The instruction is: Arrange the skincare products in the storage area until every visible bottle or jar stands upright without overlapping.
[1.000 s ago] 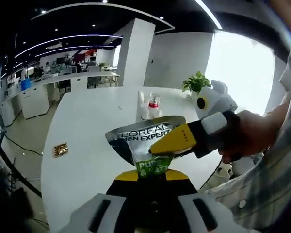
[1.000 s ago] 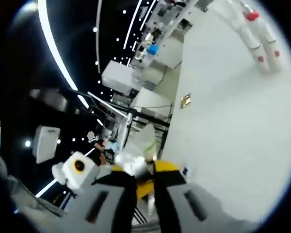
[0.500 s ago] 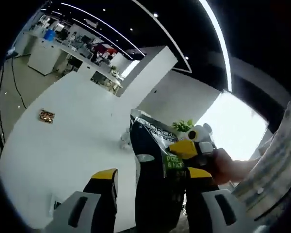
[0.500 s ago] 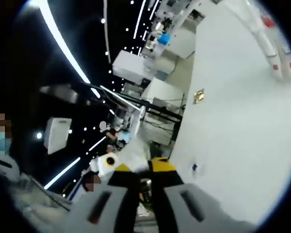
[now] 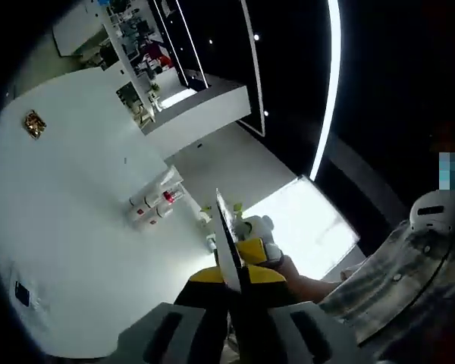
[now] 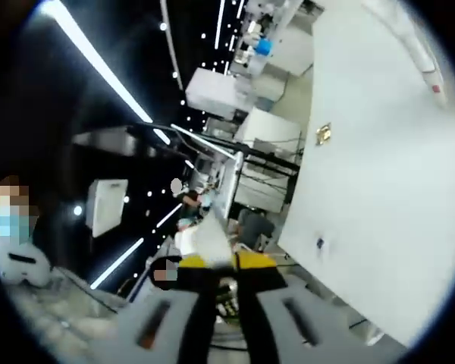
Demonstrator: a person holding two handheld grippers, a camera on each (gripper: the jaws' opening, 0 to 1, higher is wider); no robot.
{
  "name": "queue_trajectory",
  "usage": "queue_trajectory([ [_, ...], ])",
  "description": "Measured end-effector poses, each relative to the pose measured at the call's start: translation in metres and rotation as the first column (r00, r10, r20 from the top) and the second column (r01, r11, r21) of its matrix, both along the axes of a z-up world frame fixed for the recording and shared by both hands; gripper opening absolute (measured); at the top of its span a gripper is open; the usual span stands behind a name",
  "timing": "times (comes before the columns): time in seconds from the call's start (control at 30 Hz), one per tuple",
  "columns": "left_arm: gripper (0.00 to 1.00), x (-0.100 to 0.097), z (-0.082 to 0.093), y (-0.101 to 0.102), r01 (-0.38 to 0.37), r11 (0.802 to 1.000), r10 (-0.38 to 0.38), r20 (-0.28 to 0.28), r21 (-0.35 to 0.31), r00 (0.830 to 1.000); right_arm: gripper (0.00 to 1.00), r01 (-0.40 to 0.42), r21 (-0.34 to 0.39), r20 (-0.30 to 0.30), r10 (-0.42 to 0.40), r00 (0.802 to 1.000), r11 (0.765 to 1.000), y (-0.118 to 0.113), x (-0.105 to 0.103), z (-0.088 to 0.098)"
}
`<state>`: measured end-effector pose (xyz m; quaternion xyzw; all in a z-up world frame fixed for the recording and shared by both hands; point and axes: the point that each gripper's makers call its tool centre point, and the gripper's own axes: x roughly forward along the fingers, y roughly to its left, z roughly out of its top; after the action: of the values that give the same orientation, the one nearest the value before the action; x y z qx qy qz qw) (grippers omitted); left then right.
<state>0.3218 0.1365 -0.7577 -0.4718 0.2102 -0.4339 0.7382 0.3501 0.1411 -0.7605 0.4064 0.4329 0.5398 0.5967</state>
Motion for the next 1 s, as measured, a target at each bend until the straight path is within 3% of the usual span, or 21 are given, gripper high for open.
queue_trajectory([
  [0.07, 0.02, 0.003, 0.003, 0.005, -0.031, 0.999, 0.03, -0.005, -0.023, 1.0, 0.09, 0.015, 0.045, -0.025, -0.014, 1.0, 0.999, 0.001, 0.002, 0.005],
  [0.17, 0.01, 0.007, 0.016, 0.015, -0.076, 0.985, 0.072, -0.026, -0.153, 0.997, 0.11, 0.056, 0.138, -0.033, -0.052, 0.998, 0.989, 0.003, 0.006, 0.018],
  [0.2, 0.01, 0.009, 0.017, 0.018, -0.093, 0.981, 0.09, -0.028, -0.17, 0.996, 0.12, 0.078, 0.177, -0.033, -0.073, 0.997, 0.981, 0.003, 0.009, 0.023],
  [0.27, 0.01, 0.012, 0.028, 0.027, -0.13, 0.952, 0.121, -0.047, -0.277, 0.992, 0.24, 0.056, 0.169, -0.031, -0.052, 0.998, 0.984, 0.006, 0.004, 0.021],
  [0.3, 0.01, 0.013, 0.029, 0.028, -0.133, 0.949, 0.125, -0.048, -0.284, 0.991, 0.29, 0.055, 0.168, -0.03, -0.05, 0.998, 0.984, 0.007, 0.003, 0.021],
  [0.33, 0.01, 0.012, 0.029, 0.028, -0.133, 0.949, 0.125, -0.044, -0.285, 0.991, 0.3, 0.015, 0.159, 0.009, -0.016, 1.0, 0.987, 0.012, -0.006, 0.021],
  [0.43, 0.01, 0.013, 0.023, 0.023, -0.128, 0.962, 0.117, -0.057, -0.241, 0.991, 0.27, -0.049, 0.166, 0.038, 0.043, 0.998, 0.985, 0.02, -0.021, 0.026],
  [0.53, 0.01, 0.013, 0.021, 0.021, -0.134, 0.963, 0.123, -0.062, -0.235, 0.99, 0.08, -0.105, 0.046, 0.121, 0.099, 0.988, 0.993, 0.022, -0.029, 0.007],
  [0.57, 0.01, 0.016, 0.013, 0.022, -0.159, 0.969, 0.148, -0.068, -0.189, 0.987, 0.07, -0.09, 0.057, 0.108, 0.084, 0.991, 0.994, 0.023, -0.026, 0.01],
  [0.73, 0.01, 0.018, 0.008, 0.024, -0.187, 0.967, 0.174, -0.093, -0.17, 0.98, 0.04, -0.079, -0.009, 0.13, 0.079, 0.988, 0.997, 0.016, -0.02, -0.001],
  [1.0, 0.01, 0.018, 0.012, 0.027, -0.201, 0.956, 0.184, -0.094, -0.215, 0.978, 0.0, -0.083, 0.054, 0.14, 0.075, 0.987, 0.995, 0.011, -0.017, 0.009],
])
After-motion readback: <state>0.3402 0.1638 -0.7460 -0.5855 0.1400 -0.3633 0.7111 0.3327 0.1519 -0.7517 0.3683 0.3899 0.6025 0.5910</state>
